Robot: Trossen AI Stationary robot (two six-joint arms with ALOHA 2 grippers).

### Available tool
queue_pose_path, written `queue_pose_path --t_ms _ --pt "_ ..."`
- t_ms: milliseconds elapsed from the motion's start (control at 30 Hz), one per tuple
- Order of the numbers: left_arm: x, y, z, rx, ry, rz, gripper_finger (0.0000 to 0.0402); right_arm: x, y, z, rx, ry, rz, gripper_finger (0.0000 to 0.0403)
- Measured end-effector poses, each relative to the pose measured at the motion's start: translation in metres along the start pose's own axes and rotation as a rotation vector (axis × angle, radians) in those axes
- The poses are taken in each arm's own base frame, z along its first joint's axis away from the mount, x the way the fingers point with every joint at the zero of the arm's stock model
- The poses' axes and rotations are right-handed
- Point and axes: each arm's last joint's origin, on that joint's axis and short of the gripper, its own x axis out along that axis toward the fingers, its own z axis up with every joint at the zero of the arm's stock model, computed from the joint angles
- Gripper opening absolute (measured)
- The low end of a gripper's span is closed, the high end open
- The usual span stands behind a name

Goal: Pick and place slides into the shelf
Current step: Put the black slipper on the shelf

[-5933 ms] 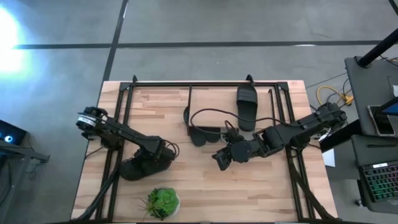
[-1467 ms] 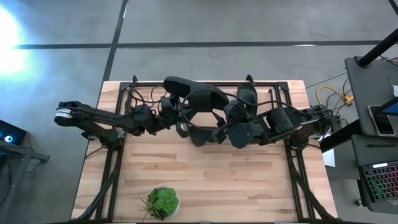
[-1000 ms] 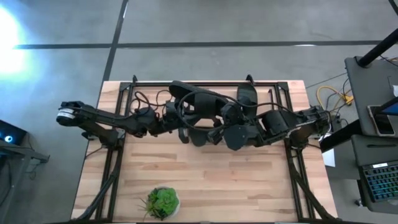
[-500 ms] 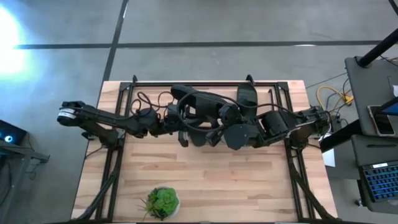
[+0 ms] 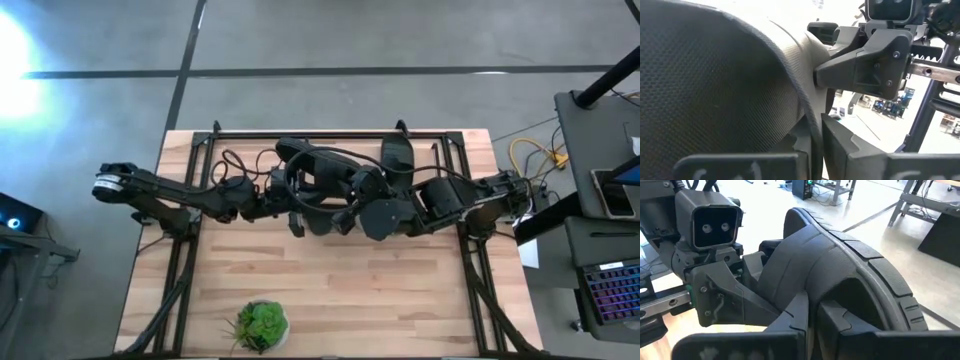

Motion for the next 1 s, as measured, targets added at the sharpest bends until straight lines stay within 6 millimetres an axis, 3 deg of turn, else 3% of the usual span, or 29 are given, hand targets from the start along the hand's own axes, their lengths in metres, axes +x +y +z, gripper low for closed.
queue_pose_path --t_ms 533,767,1000 --pt "-0.015 0.002 0.02 0.036 0.032 0.069 0.0044 0.0 -0.002 -0.003 -0.033 0.021 -0.017 0.0009" --pt "-0.031 0.003 0.028 0.073 0.138 0.088 0.0114 -0.002 -0.006 -0.002 -0.039 0.024 -0.022 0.0009" --pt "-0.067 0.002 0.05 0.104 0.262 0.081 0.0162 -0.008 -0.018 -0.007 -0.028 0.117 -0.007 0.0009"
